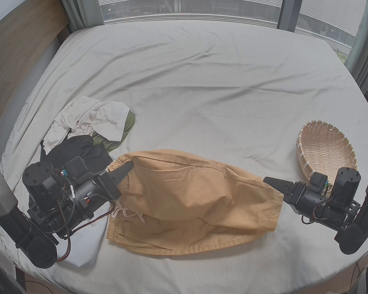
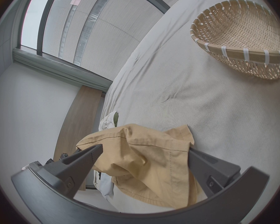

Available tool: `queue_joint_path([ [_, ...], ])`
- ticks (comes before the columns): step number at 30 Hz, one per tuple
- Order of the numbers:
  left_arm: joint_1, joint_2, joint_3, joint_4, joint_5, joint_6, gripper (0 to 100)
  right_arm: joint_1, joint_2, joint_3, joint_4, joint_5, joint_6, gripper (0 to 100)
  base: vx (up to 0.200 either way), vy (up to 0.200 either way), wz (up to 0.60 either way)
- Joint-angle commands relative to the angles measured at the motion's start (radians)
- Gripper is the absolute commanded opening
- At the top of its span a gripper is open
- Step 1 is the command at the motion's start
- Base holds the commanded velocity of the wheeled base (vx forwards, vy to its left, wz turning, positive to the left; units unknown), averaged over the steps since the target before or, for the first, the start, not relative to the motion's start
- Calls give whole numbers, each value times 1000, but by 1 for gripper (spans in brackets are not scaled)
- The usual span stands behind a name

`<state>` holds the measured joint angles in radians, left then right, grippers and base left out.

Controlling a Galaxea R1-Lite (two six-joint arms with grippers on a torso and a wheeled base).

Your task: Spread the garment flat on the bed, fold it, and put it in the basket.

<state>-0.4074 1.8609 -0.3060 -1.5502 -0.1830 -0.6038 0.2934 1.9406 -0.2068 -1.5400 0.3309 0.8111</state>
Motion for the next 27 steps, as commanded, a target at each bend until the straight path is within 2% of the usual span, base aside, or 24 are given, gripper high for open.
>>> queue_joint_path([
  [1, -1, 1, -2, -1, -1, -1, 0, 1, 31, -31, 0, 0, 0, 100, 0, 0, 0],
  [18, -2, 3, -1, -1, 0, -1, 0, 32, 72, -102, -2, 2, 36, 100, 0, 0, 0],
  [19, -2, 3, -1, -1, -1, -1, 0, 30, 72, -102, -2, 2, 36, 0, 0, 0, 0],
  [27, -2, 4, -5, -1, -1, -1, 0, 27, 64, -102, -2, 4, 37, 0, 0, 0, 0],
])
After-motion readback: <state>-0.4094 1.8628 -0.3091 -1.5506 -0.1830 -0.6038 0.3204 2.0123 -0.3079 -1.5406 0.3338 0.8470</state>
